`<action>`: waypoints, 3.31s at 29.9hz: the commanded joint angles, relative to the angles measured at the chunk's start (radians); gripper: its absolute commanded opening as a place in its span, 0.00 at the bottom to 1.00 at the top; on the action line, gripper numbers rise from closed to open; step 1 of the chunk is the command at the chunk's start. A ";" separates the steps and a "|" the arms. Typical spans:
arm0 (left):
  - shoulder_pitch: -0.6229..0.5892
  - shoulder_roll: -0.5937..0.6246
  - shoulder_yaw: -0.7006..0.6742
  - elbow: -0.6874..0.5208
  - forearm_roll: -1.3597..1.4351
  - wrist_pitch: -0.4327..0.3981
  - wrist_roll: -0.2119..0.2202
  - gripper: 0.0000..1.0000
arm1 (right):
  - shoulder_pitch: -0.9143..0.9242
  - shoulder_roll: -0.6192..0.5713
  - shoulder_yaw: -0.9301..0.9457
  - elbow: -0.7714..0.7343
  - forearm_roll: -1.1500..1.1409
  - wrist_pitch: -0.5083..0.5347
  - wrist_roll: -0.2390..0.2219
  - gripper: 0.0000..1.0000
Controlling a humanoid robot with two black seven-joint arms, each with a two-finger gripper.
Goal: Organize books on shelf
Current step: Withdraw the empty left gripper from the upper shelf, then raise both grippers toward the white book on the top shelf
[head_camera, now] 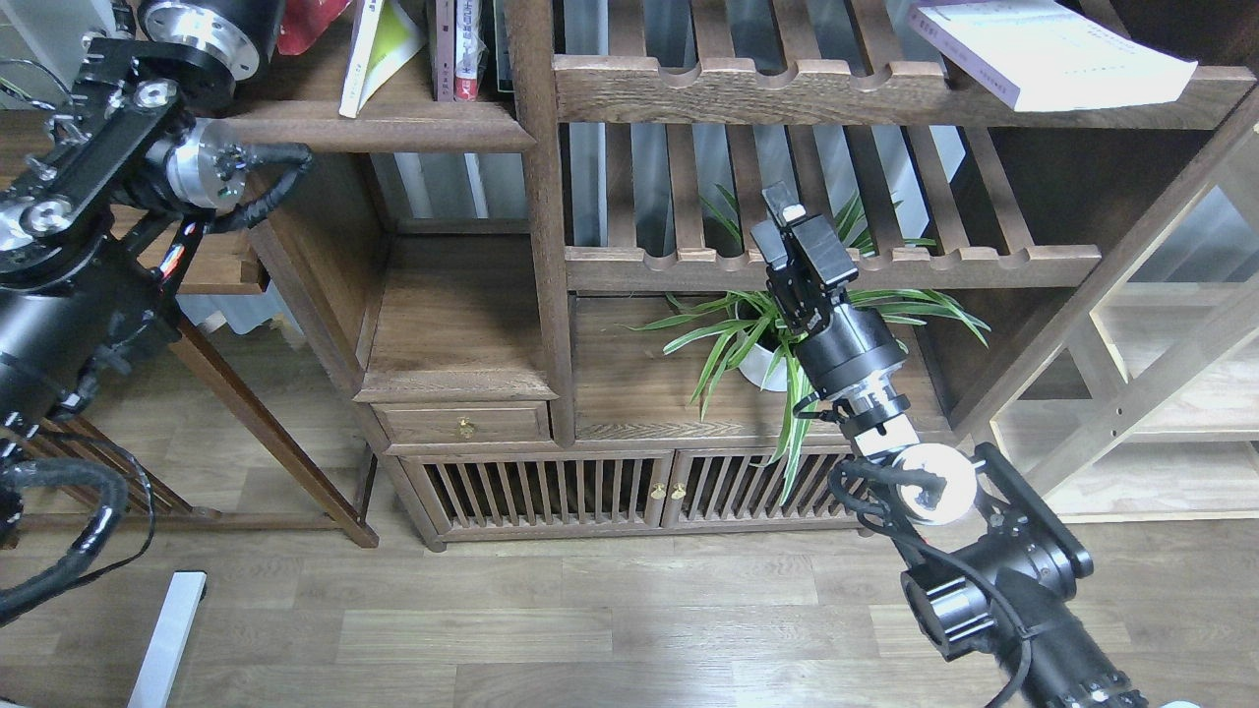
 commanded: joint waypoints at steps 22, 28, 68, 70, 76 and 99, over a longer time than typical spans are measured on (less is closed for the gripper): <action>0.017 -0.011 0.075 0.027 -0.007 0.010 -0.071 0.50 | -0.009 -0.001 0.001 0.001 0.009 0.015 0.000 0.76; -0.032 -0.034 0.071 0.026 -0.011 0.012 -0.069 0.51 | -0.015 -0.003 -0.002 0.001 0.008 0.018 0.000 0.76; -0.140 -0.020 0.035 -0.138 -0.114 0.093 -0.152 0.98 | -0.008 -0.023 0.001 -0.018 0.011 0.035 0.003 0.83; -0.132 -0.022 0.034 -0.161 -0.148 0.090 -0.174 0.99 | -0.008 -0.021 0.000 -0.018 0.011 0.035 0.008 0.85; -0.068 -0.003 0.023 -0.278 -0.212 0.073 -0.243 0.99 | -0.012 -0.017 0.034 -0.017 0.011 0.035 0.012 0.87; 0.112 -0.038 -0.124 -0.491 -0.701 -0.668 -0.123 0.99 | -0.008 0.014 0.199 0.034 0.014 0.040 0.023 0.90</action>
